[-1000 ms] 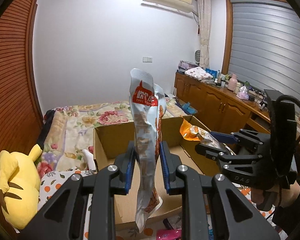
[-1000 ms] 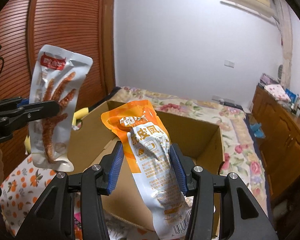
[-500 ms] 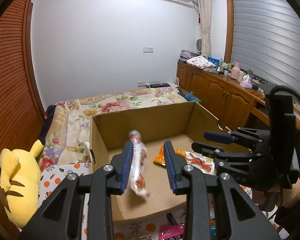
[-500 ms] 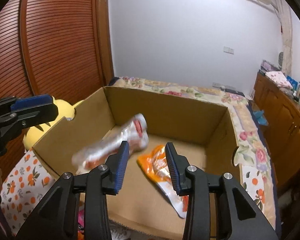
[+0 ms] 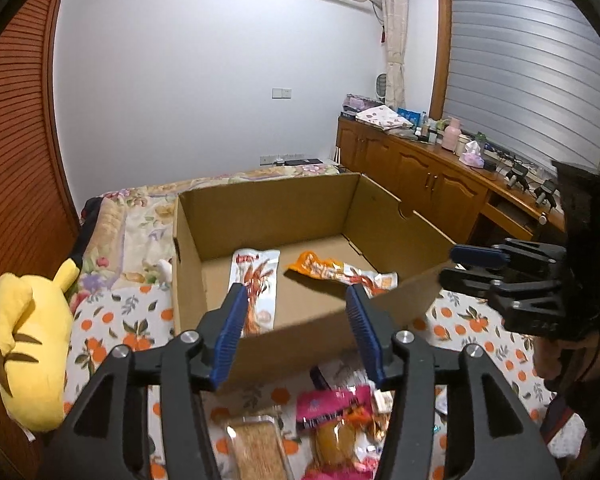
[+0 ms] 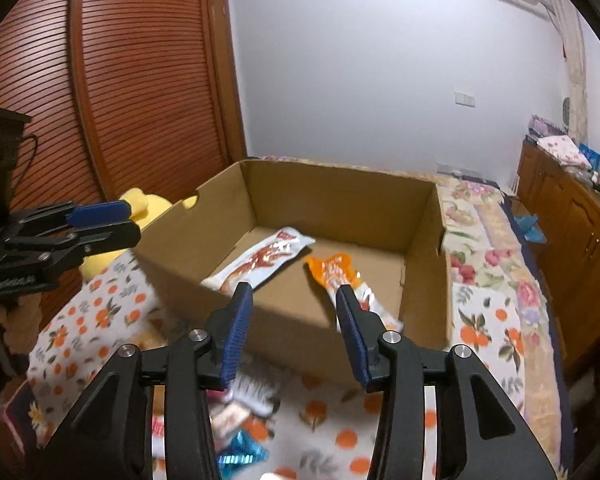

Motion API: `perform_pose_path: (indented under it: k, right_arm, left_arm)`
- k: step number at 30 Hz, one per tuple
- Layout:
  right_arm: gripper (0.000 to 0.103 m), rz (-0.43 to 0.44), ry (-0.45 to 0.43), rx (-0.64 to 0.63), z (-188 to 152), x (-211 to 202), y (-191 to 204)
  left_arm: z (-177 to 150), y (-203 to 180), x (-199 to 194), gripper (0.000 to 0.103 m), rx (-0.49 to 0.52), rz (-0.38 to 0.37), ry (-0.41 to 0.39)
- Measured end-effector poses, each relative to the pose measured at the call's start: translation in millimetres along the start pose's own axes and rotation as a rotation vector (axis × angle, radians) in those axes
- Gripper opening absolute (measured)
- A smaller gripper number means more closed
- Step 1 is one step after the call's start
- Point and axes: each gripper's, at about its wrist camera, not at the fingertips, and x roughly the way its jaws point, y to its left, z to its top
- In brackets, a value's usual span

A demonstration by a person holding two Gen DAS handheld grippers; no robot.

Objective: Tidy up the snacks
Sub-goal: 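Grasp the clear rice-cake pack with the left tool while the right tool grasps the silver sachet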

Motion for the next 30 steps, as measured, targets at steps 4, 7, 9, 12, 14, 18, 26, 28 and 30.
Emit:
perform_pose_path:
  k: [4,7,9,12,14,18,26,28,30]
  right_arm:
    - [0.055,0.007,-0.007,0.006,-22.8,-20.8,0.2]
    - [0.061,0.010,0.009,0.022,-45.7,-29.7,0.3]
    - [0.063,0.009,0.027,0.029,-58.7,-30.1,1.5]
    - [0.064,-0.002,0.067,0.020,-81.3,-28.6,2.6]
    - [0.066,-0.014,0.089,0.019,-95.0,-27.0,3.3]
    - [0.066,-0.028,0.145,0.028,-118.5,-19.3,4.1]
    - [0.069,-0.081,0.215,0.027,-142.7,-4.3,1.7]
    - [0.070,-0.086,0.226,0.037,-145.4,-2.1,-0.7]
    - [0.073,-0.083,0.240,0.046,-148.5,0.4,-2.3]
  left_arm:
    - [-16.3,0.9,-12.0,0.077,-0.009,-0.007,-0.011]
    - [-29.1,0.1,-16.6,0.077,-0.017,-0.016,-0.006]
    - [-38.7,0.3,-17.3,0.077,-0.022,-0.011,0.004]
    - [-55.0,-1.1,-15.8,0.077,-0.010,0.003,0.026]
    - [-66.8,-2.6,-12.7,0.077,-0.002,0.014,0.046]
    - [-89.0,1.7,-1.3,0.077,-0.007,0.020,0.097]
    - [-115.8,14.4,21.4,0.077,-0.036,0.052,0.171]
    - [-119.8,18.3,26.2,0.077,-0.048,0.059,0.187]
    - [-123.0,21.0,30.1,0.077,-0.051,0.062,0.199]
